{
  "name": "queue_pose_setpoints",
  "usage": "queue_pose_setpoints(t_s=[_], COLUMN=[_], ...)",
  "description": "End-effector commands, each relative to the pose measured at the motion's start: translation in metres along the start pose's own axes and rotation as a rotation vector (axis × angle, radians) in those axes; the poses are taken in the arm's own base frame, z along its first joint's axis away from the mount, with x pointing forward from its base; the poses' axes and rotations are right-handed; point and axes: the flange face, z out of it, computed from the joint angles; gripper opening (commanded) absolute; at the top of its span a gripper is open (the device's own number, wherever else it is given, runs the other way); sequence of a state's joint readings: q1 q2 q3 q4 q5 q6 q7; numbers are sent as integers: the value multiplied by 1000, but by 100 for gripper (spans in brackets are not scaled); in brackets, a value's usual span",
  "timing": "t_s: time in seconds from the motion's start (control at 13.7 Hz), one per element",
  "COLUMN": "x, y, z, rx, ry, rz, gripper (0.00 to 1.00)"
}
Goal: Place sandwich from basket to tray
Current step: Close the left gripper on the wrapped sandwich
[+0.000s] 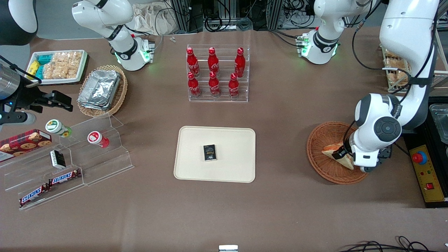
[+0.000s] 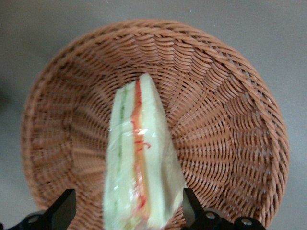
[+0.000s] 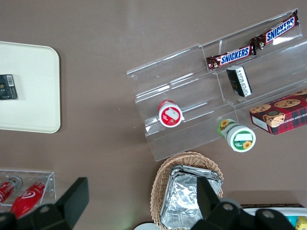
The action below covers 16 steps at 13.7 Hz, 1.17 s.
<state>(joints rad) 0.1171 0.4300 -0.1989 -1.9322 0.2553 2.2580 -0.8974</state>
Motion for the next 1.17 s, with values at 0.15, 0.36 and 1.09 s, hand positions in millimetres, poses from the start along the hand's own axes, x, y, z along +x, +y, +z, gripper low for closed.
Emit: queue_pose_setpoints(t_s=[0.15,0.36,1.09], x=[4,9,22], y=[14,19,50], z=[28,24,-94], rx=[-24,-37,19], ry=[-2,4,-17], rz=[-71,-158,-66], gripper=[98,12,0])
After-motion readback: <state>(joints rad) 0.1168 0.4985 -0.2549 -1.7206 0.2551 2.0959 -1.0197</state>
